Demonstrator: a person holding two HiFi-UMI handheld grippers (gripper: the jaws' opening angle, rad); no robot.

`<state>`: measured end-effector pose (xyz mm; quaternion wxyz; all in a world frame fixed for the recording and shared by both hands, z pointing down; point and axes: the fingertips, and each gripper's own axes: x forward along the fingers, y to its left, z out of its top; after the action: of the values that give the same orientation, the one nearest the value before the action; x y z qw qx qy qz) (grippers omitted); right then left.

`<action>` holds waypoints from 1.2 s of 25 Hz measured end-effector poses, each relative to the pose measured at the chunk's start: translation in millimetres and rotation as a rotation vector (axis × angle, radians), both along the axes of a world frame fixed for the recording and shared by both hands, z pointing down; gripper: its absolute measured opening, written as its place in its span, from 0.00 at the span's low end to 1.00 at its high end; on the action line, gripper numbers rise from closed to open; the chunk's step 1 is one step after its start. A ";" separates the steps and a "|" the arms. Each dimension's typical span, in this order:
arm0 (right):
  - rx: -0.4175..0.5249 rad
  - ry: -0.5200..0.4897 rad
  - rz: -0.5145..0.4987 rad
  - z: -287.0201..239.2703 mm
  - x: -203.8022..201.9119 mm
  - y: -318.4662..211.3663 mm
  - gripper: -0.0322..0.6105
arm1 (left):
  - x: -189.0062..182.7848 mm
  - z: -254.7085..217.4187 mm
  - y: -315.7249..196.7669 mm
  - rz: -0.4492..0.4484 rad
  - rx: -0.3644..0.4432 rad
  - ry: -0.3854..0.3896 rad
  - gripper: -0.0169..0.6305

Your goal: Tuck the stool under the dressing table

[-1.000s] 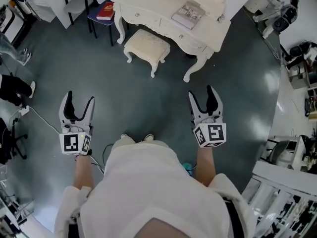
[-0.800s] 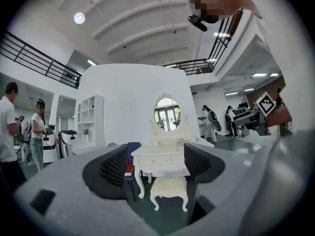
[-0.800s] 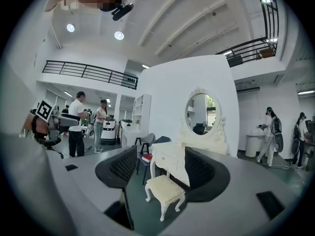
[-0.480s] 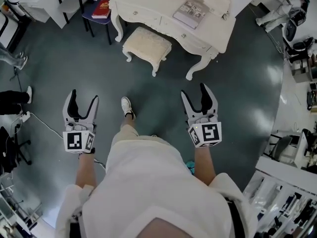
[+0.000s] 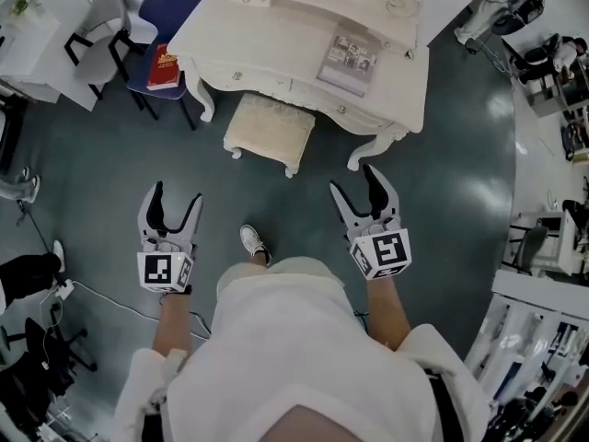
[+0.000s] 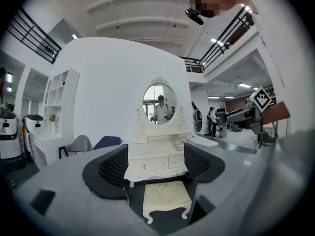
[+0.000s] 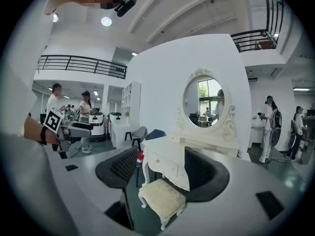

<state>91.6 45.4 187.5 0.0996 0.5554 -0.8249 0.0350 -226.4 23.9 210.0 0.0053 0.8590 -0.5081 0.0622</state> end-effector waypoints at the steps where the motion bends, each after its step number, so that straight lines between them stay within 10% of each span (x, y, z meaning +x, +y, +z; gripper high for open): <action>1: -0.005 0.006 0.007 0.5 -1.4 -7.5 0.49 | 4.6 0.8 -14.0 0.026 -0.001 -0.003 0.57; 15: -0.147 0.068 -0.030 66.8 34.3 -105.7 0.49 | 64.8 55.2 -114.6 0.063 -0.103 -0.021 0.57; 30: -0.350 0.092 -0.190 229.2 -15.0 -152.2 0.49 | 76.7 222.9 -187.9 0.132 -0.247 -0.130 0.57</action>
<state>76.5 -106.8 416.6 0.2349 0.4503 -0.8494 0.1431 -149.7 -164.0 432.9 0.0740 0.8776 -0.4382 0.1799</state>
